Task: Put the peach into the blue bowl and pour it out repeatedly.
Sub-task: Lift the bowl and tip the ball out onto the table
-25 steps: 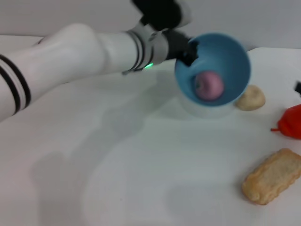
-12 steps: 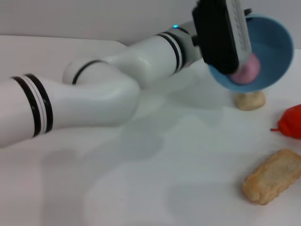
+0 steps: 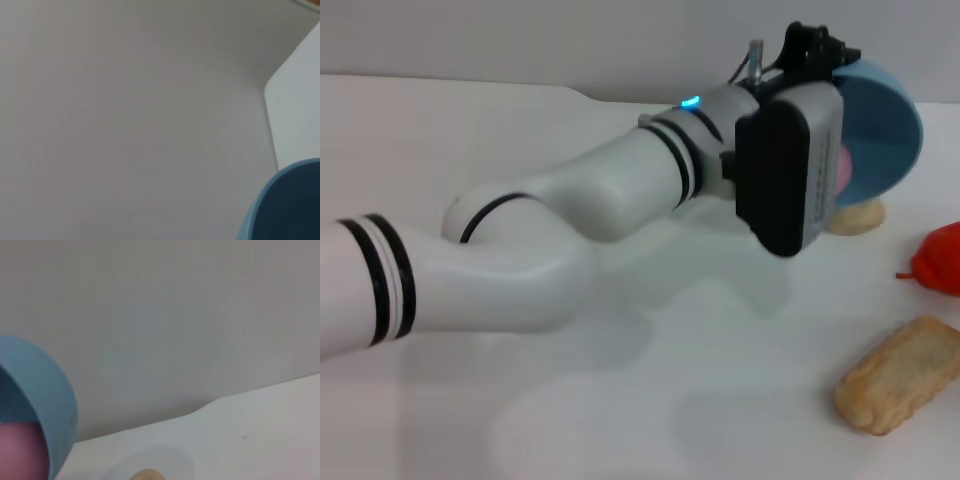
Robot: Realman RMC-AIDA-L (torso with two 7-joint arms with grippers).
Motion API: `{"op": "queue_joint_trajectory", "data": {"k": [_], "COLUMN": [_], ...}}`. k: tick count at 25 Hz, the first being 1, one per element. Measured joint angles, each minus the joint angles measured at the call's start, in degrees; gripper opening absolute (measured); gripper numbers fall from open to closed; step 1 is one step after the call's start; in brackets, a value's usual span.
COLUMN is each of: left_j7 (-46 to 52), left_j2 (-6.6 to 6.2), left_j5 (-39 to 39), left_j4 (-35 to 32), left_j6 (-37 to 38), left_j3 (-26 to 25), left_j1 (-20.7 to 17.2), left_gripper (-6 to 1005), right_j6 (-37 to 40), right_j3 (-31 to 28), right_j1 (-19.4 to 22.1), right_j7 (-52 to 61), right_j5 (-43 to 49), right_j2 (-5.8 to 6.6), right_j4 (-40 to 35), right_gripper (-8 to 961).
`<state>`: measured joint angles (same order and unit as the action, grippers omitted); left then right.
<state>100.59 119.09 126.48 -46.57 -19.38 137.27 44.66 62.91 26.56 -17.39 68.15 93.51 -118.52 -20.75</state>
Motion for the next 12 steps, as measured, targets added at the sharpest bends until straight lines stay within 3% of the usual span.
{"op": "queue_joint_trajectory", "data": {"k": [5,12], "left_j7": [-2.83,-5.93], "left_j2": [0.0,0.0], "left_j5": [0.04,0.11], "left_j4": [3.21,3.47], "left_j6": [-7.64,-11.95], "left_j3": [5.31,6.09], "left_j1": [-0.6,-1.81], "left_gripper": [-1,-1], "right_j6": [-0.24,-0.34], "right_j3": [-0.08,-0.19], "right_j1": [-0.51,-0.47], "right_j7": [-0.02,-0.04], "right_j5": [0.0,0.0], "right_j2": [-0.01,0.06], "right_j4": [0.03,0.09], "right_gripper": [580,580]}}
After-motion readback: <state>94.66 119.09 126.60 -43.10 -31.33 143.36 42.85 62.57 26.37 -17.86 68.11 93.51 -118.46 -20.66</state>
